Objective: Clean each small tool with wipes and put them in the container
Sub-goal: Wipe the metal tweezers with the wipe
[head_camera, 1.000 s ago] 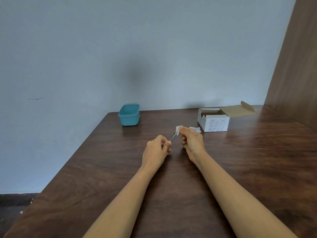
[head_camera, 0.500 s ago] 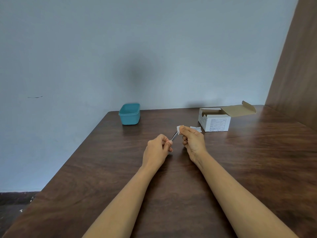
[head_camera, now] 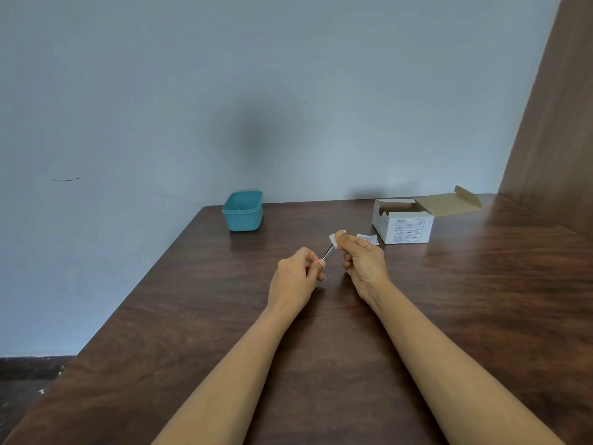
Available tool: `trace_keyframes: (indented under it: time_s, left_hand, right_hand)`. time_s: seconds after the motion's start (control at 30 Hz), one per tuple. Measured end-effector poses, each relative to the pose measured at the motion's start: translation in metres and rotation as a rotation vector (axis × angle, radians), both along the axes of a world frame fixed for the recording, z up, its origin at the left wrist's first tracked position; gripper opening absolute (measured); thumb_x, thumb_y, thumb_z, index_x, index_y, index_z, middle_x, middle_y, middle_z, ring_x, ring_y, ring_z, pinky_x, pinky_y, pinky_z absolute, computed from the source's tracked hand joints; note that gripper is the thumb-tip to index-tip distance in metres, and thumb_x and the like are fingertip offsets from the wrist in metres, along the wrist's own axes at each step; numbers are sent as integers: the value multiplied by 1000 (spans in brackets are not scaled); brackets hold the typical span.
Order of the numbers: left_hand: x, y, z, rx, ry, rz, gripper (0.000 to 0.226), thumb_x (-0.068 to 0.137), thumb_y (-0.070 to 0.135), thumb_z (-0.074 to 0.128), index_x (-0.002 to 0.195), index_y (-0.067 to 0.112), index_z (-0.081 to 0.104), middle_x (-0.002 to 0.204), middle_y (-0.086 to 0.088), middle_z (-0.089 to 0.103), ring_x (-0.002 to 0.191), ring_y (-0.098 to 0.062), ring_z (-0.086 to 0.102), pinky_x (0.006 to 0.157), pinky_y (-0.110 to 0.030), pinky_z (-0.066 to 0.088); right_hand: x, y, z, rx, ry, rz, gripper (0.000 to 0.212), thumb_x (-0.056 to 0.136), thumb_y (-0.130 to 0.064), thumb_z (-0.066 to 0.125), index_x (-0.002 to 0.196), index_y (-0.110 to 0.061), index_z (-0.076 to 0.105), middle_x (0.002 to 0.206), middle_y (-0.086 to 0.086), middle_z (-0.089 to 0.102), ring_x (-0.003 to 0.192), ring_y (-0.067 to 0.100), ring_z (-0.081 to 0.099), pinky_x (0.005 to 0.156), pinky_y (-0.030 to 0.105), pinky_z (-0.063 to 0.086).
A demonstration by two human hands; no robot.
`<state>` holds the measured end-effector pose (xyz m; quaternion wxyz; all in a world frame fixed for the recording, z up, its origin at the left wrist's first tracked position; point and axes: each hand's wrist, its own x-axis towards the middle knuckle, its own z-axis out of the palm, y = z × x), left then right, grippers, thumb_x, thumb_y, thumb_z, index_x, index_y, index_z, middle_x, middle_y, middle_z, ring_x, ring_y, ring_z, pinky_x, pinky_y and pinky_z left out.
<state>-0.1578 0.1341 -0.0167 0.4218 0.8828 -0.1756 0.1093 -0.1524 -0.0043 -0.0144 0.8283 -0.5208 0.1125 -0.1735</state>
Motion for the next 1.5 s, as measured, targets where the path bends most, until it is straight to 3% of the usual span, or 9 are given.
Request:
trace_keyframes:
  time_s: [0.2,0.37,0.47,0.63,0.9,1.03,1.1,1.23,1.5]
  left_hand:
    - [0,2,0,-2,-23,8,13,96,32,54,89,22,58,72,10,70,71,-3,64,73,-35,56]
    - [0,1,1,-21,-36,-9,11,95,31,55,90,22,58,73,9,71,71,-3,65,73,-34,56]
    - [0,1,1,-25,-43,-27,11,95,32,56,89,23,57,72,9,71,71,-3,65,72,-34,56]
    - [-1,-1,1,27,-52,-34,12,95,33,55,93,22,59,73,10,71,70,-1,64,72,-29,54]
    - [-1,1,1,56,-82,-1,12,95,32,55,93,21,59,73,10,71,69,-1,63,70,-27,53]
    - [1,3,-1,58,-75,11,13,95,31,56,94,19,60,73,9,71,70,-3,64,73,-33,55]
    - [0,3,0,55,-76,16,12,95,31,56,94,19,60,75,8,71,69,-2,64,72,-31,55]
    - [-1,4,1,10,-78,13,12,95,33,56,93,22,59,75,7,71,67,-1,63,66,-24,52]
    - [-2,-2,-1,-11,-70,-35,18,96,31,51,88,22,65,71,12,70,68,-2,64,70,-30,55]
  right_hand:
    - [2,-1,0,-63,15,34,16,90,-9,62,75,-11,68,69,4,45,53,8,32,50,19,28]
    - [0,0,0,-31,4,39,2,81,-7,72,81,-9,72,65,3,51,50,6,36,47,18,32]
    - [-2,1,0,-13,7,24,6,79,-9,75,83,-8,71,68,2,55,48,4,37,47,17,32]
    - [-1,3,3,-6,25,-9,9,89,-9,63,81,-12,65,68,-1,55,53,6,36,49,18,32]
    - [-7,10,3,-212,37,-34,12,85,-11,67,73,-11,67,62,-7,57,56,4,43,60,19,36]
    - [-4,12,-2,-314,9,-38,10,85,-12,68,76,-9,67,44,-18,54,44,-3,47,55,13,35]
    - [-3,14,-5,-400,5,-41,14,83,-17,70,70,-11,68,51,-15,59,52,-4,52,60,16,40]
    - [-1,18,-7,-584,60,-46,21,82,-30,69,66,-16,71,71,-1,70,78,13,61,77,31,46]
    - [-5,12,3,-310,67,-16,14,89,-17,64,75,-13,65,65,-4,55,62,6,44,64,21,36]
